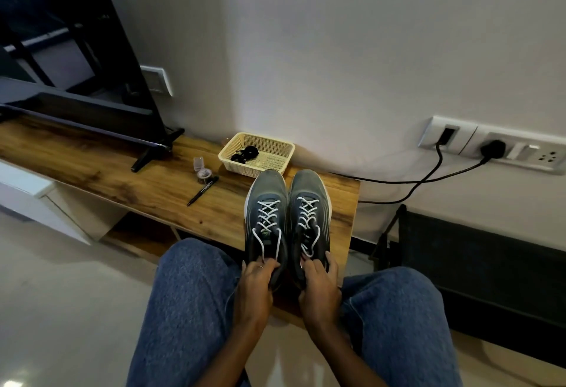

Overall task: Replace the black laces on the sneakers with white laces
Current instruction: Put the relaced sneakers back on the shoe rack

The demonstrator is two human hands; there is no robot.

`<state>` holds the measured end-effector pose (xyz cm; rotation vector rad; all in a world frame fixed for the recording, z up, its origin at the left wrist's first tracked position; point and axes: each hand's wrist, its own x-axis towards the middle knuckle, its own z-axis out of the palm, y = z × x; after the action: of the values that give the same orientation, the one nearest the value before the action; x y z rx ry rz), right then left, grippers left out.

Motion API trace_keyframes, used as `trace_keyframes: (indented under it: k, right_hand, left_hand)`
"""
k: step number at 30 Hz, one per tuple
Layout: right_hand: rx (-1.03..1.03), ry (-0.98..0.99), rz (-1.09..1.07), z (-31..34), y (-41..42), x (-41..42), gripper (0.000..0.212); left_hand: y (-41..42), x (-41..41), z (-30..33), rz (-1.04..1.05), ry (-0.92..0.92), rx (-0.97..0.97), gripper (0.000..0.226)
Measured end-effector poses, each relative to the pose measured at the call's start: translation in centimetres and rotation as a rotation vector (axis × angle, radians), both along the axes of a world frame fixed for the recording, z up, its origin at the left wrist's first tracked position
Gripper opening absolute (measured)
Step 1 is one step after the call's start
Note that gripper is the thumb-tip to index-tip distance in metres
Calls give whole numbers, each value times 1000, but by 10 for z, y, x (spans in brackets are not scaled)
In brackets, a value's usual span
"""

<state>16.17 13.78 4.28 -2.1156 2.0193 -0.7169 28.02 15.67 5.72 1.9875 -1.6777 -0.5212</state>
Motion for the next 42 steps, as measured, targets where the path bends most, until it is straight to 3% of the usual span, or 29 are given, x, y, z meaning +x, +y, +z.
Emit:
trace_keyframes:
  k: [8,14,23,33,42]
  right_hand:
    - [4,-65,-34,-2,-2,-6,45]
    - [50,-184,-86,7,0,-30,41]
    - [-210,-184,-106,54,-6,-78,38]
    - [-393,-88,-297,91,-10,-173,33]
    - [-357,-62,-498,76,8,-256,33]
  left_hand:
    - [-2,-13,-1,1,24,-39,60]
    - [-7,-28,11,-66,17,-127,51]
    - [-25,-60,55,-198,41,-331,56]
    - [-47,-162,91,-406,135,-496,60]
    - [-52,-254,81,-616,193,-446,56]
